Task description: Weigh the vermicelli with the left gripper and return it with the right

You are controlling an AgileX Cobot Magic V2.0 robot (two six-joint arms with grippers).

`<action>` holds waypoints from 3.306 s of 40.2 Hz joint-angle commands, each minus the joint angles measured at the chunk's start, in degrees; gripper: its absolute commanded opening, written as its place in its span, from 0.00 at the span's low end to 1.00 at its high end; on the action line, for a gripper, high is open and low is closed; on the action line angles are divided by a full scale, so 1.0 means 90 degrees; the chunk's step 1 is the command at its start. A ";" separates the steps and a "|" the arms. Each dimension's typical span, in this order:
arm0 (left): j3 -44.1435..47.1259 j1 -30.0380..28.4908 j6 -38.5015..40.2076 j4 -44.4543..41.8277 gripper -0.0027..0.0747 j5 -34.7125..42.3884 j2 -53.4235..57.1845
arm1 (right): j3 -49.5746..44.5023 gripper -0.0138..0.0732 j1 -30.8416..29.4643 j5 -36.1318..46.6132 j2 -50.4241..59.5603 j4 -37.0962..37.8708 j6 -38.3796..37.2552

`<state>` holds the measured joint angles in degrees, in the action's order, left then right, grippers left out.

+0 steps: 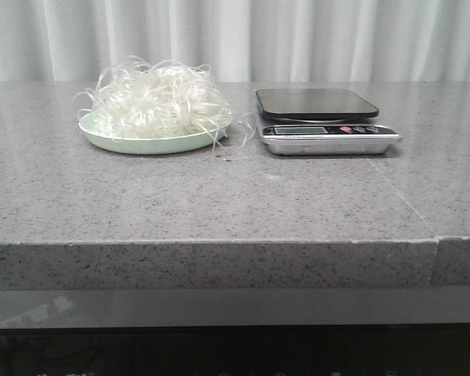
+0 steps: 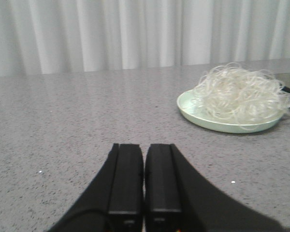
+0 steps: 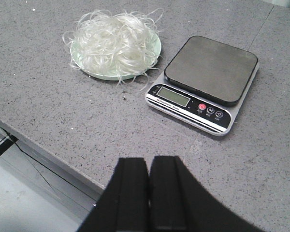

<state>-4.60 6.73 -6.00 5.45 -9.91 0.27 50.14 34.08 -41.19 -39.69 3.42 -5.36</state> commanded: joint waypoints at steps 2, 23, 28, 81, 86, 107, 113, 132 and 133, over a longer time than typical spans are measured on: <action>0.0223 -0.0159 0.0019 0.0021 0.24 0.0988 0.0159 | 0.0159 0.34 -0.0040 0.0431 0.0023 0.0031 0.0021; 0.0782 -0.0244 0.0019 0.0021 0.24 0.1522 0.0135 | 0.0159 0.34 -0.0040 0.0427 0.0023 0.0031 0.0021; 0.0782 -0.0244 0.0019 0.0021 0.24 0.1522 0.0135 | 0.0159 0.34 -0.0040 0.0427 0.0023 0.0031 0.0021; 0.0782 -0.0244 0.0019 0.0021 0.24 0.1522 0.0135 | -0.4503 0.34 -0.2813 0.4525 0.3811 0.0050 0.0028; 0.0782 -0.0244 0.0019 0.0021 0.24 0.1522 0.0135 | -0.5149 0.34 -0.3076 0.4843 0.4270 0.0014 0.0022; 0.0782 -0.0244 0.0019 0.0021 0.24 0.1522 0.0135 | -0.5719 0.34 -0.3150 0.5159 0.4583 -0.0005 0.0022; 0.0782 -0.0244 0.0019 0.0021 0.24 0.1522 0.0135 | -0.5719 0.34 -0.3156 0.5285 0.4583 -0.0255 0.0040; 0.0782 -0.0244 0.0019 0.0021 0.24 0.1522 0.0135 | -0.5719 0.34 -0.3403 0.5240 0.4583 -0.0795 0.0432; 0.0782 -0.0244 0.0019 0.0021 0.24 0.1522 0.0135 | -0.5719 0.34 -0.3403 0.5240 0.4583 -0.0795 0.0432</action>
<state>0.27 4.35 -6.00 5.45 -0.75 0.26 -1.47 3.72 1.63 0.67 -3.62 -2.31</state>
